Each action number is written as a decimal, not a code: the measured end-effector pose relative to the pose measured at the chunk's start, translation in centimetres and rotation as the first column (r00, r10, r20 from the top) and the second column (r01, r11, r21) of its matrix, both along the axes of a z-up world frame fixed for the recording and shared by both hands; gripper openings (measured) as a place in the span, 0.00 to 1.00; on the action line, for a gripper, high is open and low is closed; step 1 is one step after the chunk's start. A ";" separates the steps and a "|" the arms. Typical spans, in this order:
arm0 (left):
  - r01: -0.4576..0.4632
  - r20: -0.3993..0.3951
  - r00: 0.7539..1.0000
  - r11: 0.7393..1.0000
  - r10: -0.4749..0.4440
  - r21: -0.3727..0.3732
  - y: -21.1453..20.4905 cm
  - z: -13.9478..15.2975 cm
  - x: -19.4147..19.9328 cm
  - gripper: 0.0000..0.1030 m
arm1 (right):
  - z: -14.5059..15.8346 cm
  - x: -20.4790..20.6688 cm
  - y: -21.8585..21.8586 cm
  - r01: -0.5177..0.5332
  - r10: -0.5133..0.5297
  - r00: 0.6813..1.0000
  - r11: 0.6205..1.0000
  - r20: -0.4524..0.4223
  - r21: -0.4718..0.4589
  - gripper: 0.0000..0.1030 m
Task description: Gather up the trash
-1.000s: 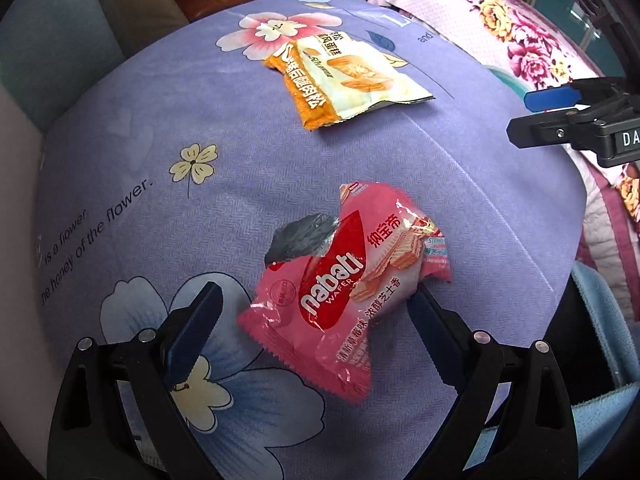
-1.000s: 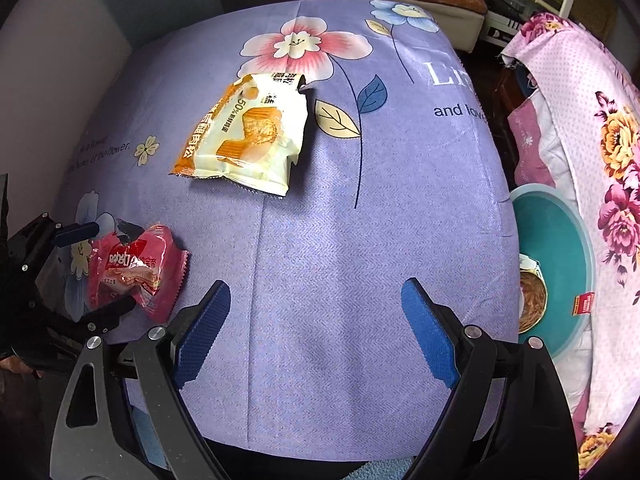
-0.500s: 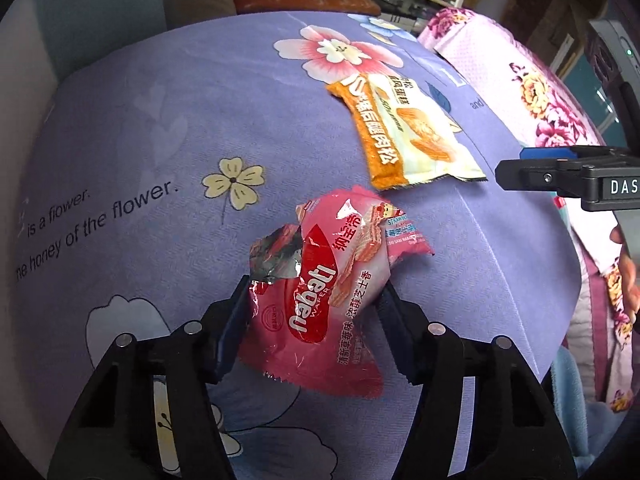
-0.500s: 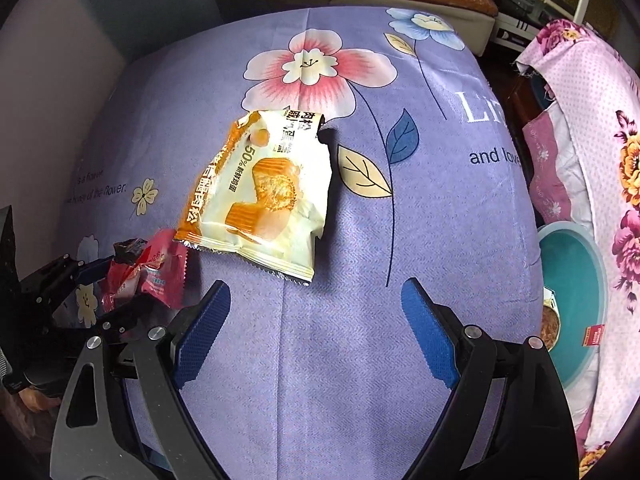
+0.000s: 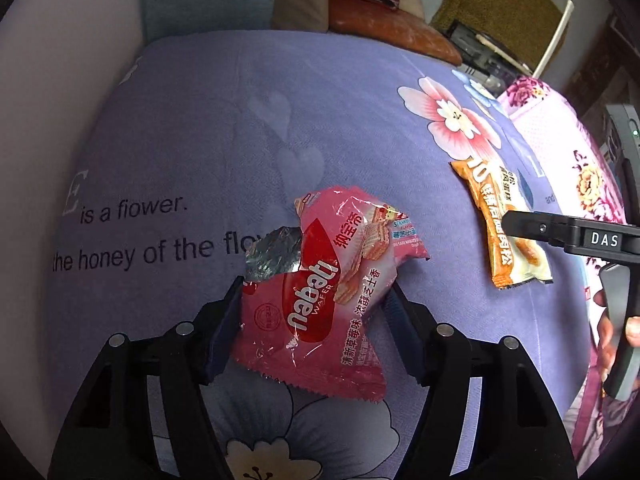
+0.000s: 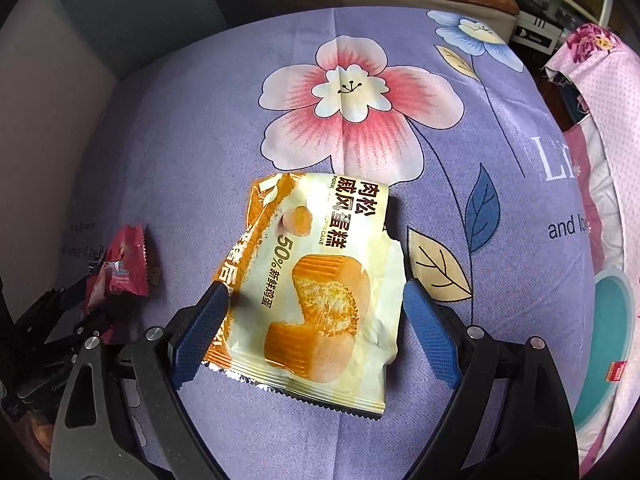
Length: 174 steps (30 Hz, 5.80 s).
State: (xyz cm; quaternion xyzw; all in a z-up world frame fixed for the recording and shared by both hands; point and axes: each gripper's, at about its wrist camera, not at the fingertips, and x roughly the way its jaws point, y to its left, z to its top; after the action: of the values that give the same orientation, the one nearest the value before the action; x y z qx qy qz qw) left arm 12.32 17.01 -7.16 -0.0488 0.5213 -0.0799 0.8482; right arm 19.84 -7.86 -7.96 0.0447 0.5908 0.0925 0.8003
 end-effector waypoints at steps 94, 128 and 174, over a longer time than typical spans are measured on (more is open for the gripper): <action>0.520 -0.048 0.854 0.849 -0.518 0.095 -45.5 2.5 -4.7 0.42 | 4.6 -19.5 -39.5 0.475 -0.532 0.801 0.844 0.276 0.248 0.06; 0.439 -0.051 0.899 0.894 -0.436 0.095 -43.8 0.9 -3.1 0.88 | 1.3 -15.8 -37.9 0.453 -0.486 0.855 0.870 0.183 0.193 0.06; 0.220 0.078 0.972 0.975 -0.223 0.041 -32.3 6.9 -7.0 0.96 | 7.2 -20.0 -27.8 0.343 -0.315 0.921 0.934 0.230 -0.097 0.90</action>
State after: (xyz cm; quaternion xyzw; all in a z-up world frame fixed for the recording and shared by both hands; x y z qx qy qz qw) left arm 5.29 -15.30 -0.23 0.0268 0.4893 -0.1676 0.8554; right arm -0.12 -35.70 -0.77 0.0791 0.4915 -0.0796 0.8636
